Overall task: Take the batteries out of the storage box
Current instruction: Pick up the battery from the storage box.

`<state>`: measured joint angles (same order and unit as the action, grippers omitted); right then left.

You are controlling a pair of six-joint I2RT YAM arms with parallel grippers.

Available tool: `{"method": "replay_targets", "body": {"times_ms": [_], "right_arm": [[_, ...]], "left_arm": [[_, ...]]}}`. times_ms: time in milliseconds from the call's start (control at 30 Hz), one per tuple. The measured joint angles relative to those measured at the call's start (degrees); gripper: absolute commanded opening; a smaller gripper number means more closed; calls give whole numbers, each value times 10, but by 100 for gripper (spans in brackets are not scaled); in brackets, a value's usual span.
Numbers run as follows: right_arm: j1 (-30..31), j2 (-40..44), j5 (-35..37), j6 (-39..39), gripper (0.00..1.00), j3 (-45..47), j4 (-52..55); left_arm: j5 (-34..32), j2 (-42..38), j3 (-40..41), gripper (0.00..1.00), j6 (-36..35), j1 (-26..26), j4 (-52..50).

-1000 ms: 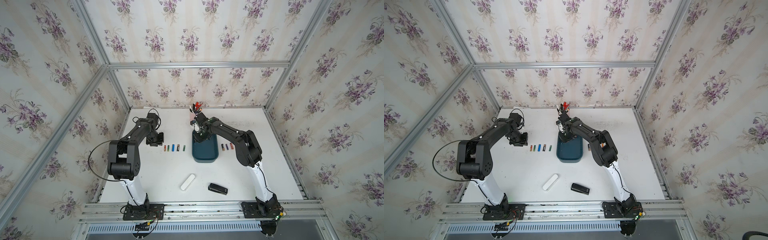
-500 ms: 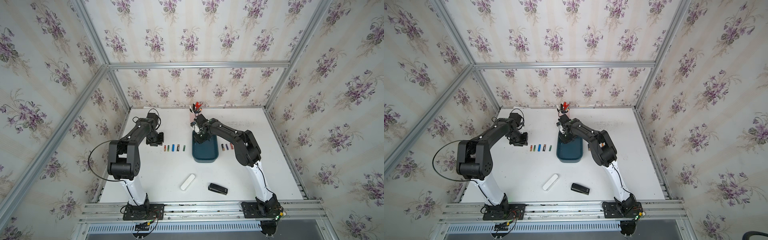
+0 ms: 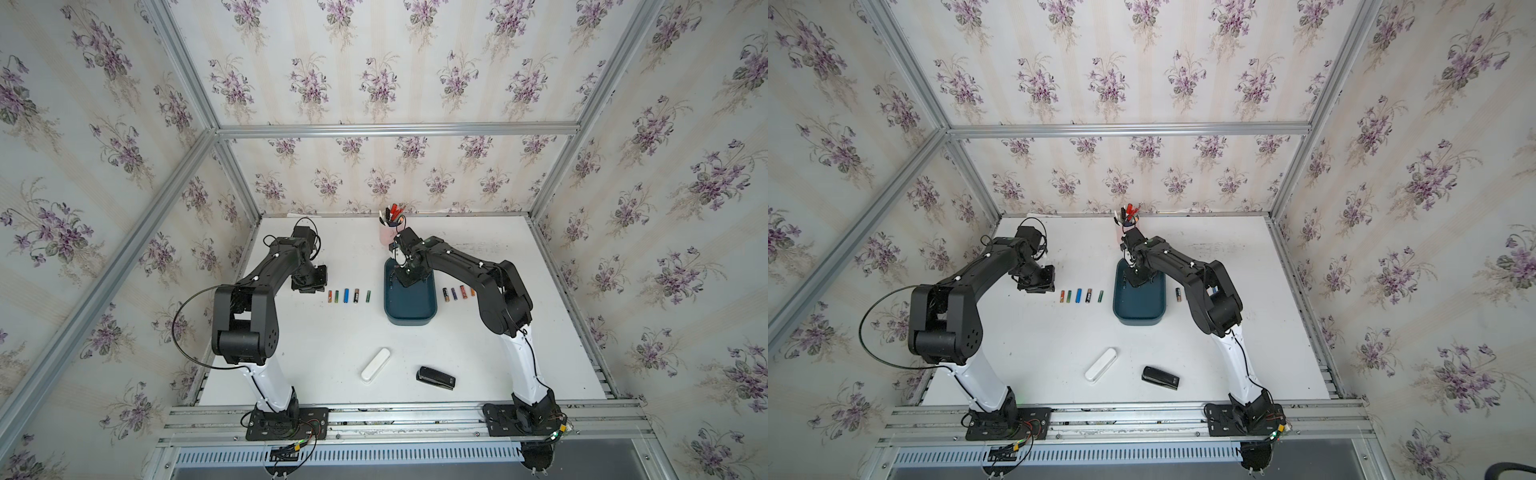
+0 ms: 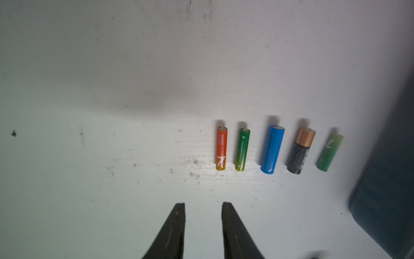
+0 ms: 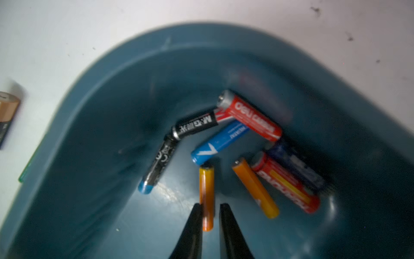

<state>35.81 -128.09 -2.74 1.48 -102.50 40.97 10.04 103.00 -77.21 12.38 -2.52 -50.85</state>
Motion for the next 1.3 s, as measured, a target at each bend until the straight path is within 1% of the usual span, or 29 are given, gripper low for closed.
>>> {"method": "replay_targets", "body": {"times_ms": [200,300,533,633,867,1000,1167,1300], "right_arm": [[-13,46,-1,-11,19,24,0],[-18,59,-5,-13,22,30,0],[-15,42,-18,-15,34,23,-1],[-8,26,-25,-15,37,11,-2],[6,-12,-33,-15,37,-19,-4],[6,-29,-33,-18,35,-25,-5],[13,-37,-38,-20,35,-30,-10],[16,-35,-29,-21,35,-16,-25]], "left_arm": [[7,0,1,33,0,0,0],[9,0,2,34,0,0,2],[14,0,11,34,0,0,5],[16,0,12,34,0,0,6],[17,0,12,34,0,0,7],[17,1,13,34,0,0,8],[18,1,17,34,0,0,9],[19,1,21,34,0,0,11]]}}
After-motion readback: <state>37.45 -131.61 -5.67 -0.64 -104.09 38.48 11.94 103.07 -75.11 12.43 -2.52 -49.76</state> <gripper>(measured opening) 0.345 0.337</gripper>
